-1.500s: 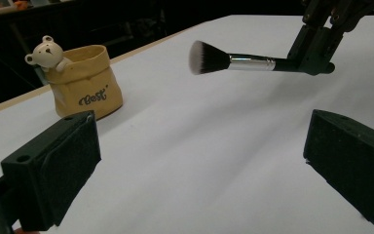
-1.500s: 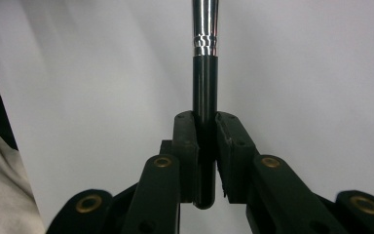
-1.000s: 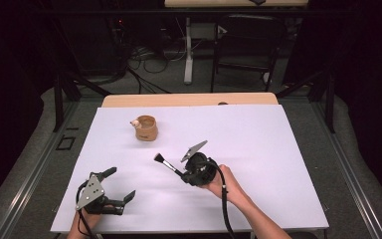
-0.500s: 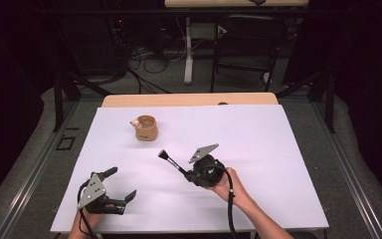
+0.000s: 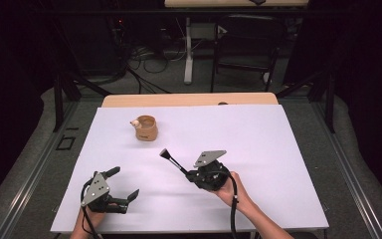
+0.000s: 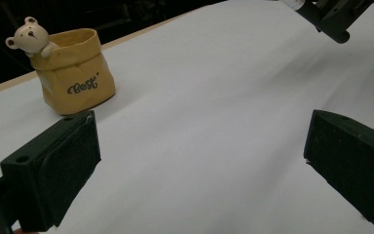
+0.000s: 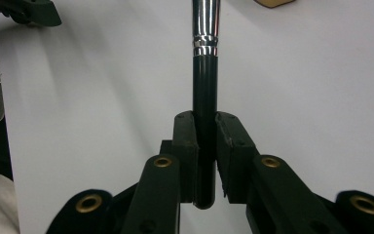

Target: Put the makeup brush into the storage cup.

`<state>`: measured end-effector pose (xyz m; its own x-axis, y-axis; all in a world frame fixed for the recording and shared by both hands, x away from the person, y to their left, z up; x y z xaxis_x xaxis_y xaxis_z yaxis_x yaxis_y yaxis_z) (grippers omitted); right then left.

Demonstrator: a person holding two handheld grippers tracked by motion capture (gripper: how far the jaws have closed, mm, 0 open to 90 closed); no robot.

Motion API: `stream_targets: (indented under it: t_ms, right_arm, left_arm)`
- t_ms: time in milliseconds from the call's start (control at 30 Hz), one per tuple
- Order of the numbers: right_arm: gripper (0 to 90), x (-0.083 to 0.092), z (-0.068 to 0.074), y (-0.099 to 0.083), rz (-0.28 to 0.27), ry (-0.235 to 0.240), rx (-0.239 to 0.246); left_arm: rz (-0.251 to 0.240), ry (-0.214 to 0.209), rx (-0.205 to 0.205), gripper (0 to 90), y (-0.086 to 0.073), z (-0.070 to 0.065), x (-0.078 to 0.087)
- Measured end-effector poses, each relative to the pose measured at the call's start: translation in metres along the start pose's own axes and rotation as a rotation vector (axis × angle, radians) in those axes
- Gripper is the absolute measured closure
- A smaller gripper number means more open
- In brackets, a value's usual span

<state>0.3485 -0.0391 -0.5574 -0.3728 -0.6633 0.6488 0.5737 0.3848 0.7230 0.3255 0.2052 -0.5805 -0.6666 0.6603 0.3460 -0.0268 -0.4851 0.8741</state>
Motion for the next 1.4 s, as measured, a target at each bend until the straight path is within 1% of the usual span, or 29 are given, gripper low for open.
stream_targets:
  t_ms: [133, 200, 267, 333, 400, 467, 500, 533, 567, 600, 633, 700, 733, 767, 833, 867, 967, 1133, 1233, 1333, 1400]
  right_arm:
    - [79.5, 0.002, -0.001, 0.001, -0.028, -0.001, 0.001]
    - [79.5, 0.002, -0.002, 0.003, -0.04, -0.003, -0.003]
    - [79.5, 0.002, -0.001, 0.004, -0.046, -0.002, 0.004]
    - [79.5, 0.001, 0.001, 0.004, -0.054, 0.003, 0.007]
    - [79.5, 0.002, 0.001, 0.005, -0.063, 0.005, 0.011]
    - [79.5, 0.002, 0.001, 0.006, -0.068, 0.004, 0.011]
    - [79.5, 0.002, 0.0, 0.007, -0.076, 0.006, 0.011]
    - [79.5, 0.002, 0.0, 0.007, -0.072, 0.009, 0.012]
    - [79.5, 0.001, 0.0, 0.007, -0.072, 0.007, 0.018]
    - [79.5, 0.001, 0.0, 0.007, -0.077, 0.011, 0.019]
    - [79.5, 0.001, 0.0, 0.007, -0.077, 0.012, 0.021]
    - [79.5, 0.0, -0.001, 0.008, -0.085, 0.015, 0.021]
    - [79.5, 0.0, -0.001, 0.008, -0.085, 0.015, 0.021]
    - [79.5, 0.0, -0.001, 0.009, -0.09, 0.014, 0.021]
    - [79.5, -0.001, -0.001, 0.009, -0.091, 0.013, 0.02]
    - [79.5, -0.002, -0.002, 0.01, -0.094, 0.008, 0.021]
    - [79.5, -0.003, 0.0, 0.011, -0.104, 0.01, 0.022]
    - [79.5, -0.003, 0.001, 0.011, -0.116, 0.004, 0.022]
    - [79.5, -0.003, 0.0, 0.012, -0.121, 0.003, 0.017]
    - [79.5, -0.004, 0.0, 0.012, -0.122, 0.001, 0.017]
    - [79.5, -0.004, 0.0, 0.012, -0.123, -0.002, 0.018]
  left_arm:
    - [0.012, -0.002, 0.009, 0.0, 0.001, -0.001, -0.003]
    - [0.041, 0.001, 0.022, 0.0, 0.001, -0.001, -0.005]
    - [0.054, 0.011, 0.023, 0.0, 0.002, 0.0, -0.006]
    - [0.05, -0.005, 0.049, 0.0, 0.004, -0.001, -0.007]
    - [0.052, 0.003, 0.06, 0.1, 0.006, -0.001, -0.01]
    - [0.047, -0.001, 0.079, 0.1, 0.009, -0.001, -0.014]
    - [0.056, -0.003, 0.092, 0.2, 0.01, -0.001, -0.017]
    - [0.074, -0.004, 0.105, 0.6, 0.01, -0.002, -0.019]
    - [0.09, -0.011, 0.11, 0.9, 0.011, -0.002, -0.021]
    - [0.095, -0.011, 0.114, 1.2, 0.014, -0.003, -0.023]
    - [0.088, -0.018, 0.111, 1.3, 0.017, -0.004, -0.025]
    - [0.076, -0.012, 0.1, 1.0, 0.022, -0.005, -0.027]
    - [0.068, -0.012, 0.114, 1.0, 0.024, -0.006, -0.029]
    - [0.061, -0.026, 0.125, 0.8, 0.025, -0.006, -0.031]
    - [0.058, -0.03, 0.146, 0.5, 0.028, -0.007, -0.035]
    - [0.054, -0.042, 0.145, 0.3, 0.03, -0.008, -0.037]
    - [0.042, -0.051, 0.138, 0.1, 0.036, -0.011, -0.041]
    - [0.032, -0.035, 0.149, 0.0, 0.046, -0.009, -0.048]
    - [0.015, -0.031, 0.163, 0.0, 0.051, -0.007, -0.051]
    - [0.003, -0.027, 0.163, 0.0, 0.057, -0.006, -0.054]
    - [-0.011, -0.026, 0.17, 0.0, 0.062, -0.007, -0.056]
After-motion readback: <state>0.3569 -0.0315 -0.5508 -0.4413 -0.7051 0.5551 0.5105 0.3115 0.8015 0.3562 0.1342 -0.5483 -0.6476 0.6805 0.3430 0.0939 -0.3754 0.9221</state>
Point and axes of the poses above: each handheld gripper's, and its own axes: x roughly backward along the jaws, y roughly out of its top, z roughly to its left, the point moved 8 cm from there along -x, roughly forward along the jaws, and after that the axes turned 15 degrees about -x, right-handed, at the moved point
